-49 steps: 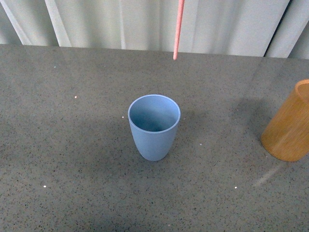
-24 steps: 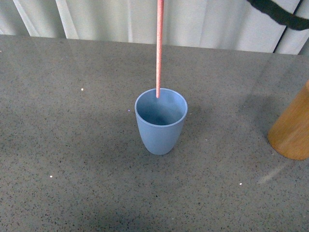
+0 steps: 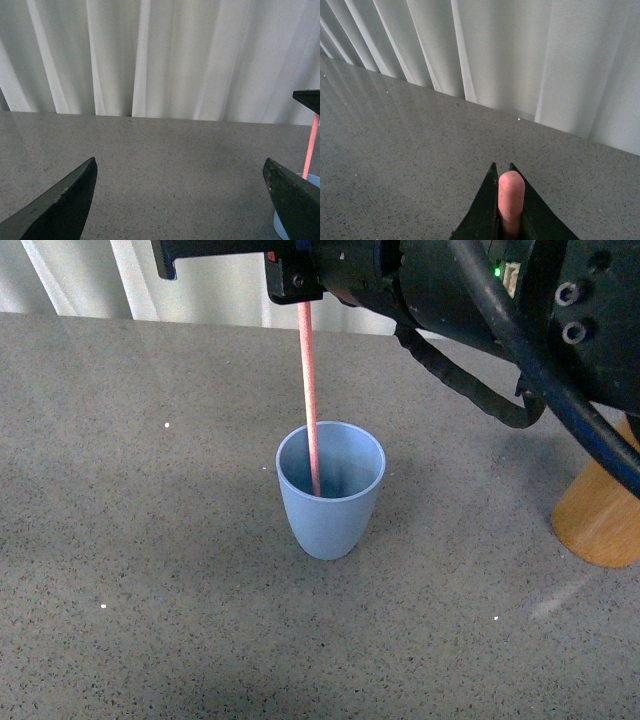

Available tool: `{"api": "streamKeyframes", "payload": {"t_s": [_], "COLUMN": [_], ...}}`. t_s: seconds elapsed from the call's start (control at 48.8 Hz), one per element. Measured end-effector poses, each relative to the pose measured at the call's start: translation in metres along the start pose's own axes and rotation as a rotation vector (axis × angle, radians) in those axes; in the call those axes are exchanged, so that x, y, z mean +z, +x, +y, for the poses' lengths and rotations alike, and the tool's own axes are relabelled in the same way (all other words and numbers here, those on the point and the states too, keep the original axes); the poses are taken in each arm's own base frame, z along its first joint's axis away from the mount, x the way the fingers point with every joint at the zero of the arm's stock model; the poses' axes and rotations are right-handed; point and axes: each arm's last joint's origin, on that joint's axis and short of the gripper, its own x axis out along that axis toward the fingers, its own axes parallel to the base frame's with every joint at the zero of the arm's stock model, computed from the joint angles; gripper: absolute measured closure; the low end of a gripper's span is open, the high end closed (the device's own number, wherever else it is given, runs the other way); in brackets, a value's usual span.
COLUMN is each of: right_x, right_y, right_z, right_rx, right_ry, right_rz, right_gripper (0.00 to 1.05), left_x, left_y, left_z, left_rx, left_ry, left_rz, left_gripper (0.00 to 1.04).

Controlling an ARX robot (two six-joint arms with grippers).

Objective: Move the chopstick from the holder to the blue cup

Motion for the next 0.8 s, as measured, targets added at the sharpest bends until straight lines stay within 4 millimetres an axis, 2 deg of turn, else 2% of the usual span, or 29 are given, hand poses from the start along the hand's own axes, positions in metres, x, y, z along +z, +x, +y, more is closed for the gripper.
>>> {"api": "streamKeyframes", "payload": {"t_s": [0.102,0.164,0.369,0.491,0.676,0.717,0.799], "right_x": [-0.001,-0.001,0.012,0.032,0.05,0.053,0.065], "right_y": [0.0,-0.001,-0.01,-0.024,-0.049,-0.055,-0.074], "right_z": [0.0,-0.001,-0.004,-0.01,-0.028,-0.032,-0.043], "right_rx": [-0.012,-0.017,-0.034,-0.051,-0.114,-0.132,-0.184], "right_ry": [-0.001,0.005,0.031,0.057,0.065,0.068,0.075], "right_rz": [0.004,0.006,-0.008,-0.052,-0.081,-0.084,-0.104], "right_gripper": [1.02,0.88,0.59,0.4,0.12,0.08,0.1], "left_x": [0.0,0.0,0.0,0.0,0.0,0.0,0.0], "left_y": [0.0,0.0,0.0,0.0,0.0,0.0,0.0], "left_z": [0.0,0.0,0.0,0.0,0.0,0.0,0.0], "left_rx": [0.0,0.0,0.0,0.0,0.0,0.0,0.0], "left_ry": [0.0,0.0,0.0,0.0,0.0,0.0,0.0], "left_rz": [0.0,0.0,0.0,0.0,0.0,0.0,0.0], "left_gripper": [0.07,0.07,0.07,0.07,0.07,0.07,0.07]}}
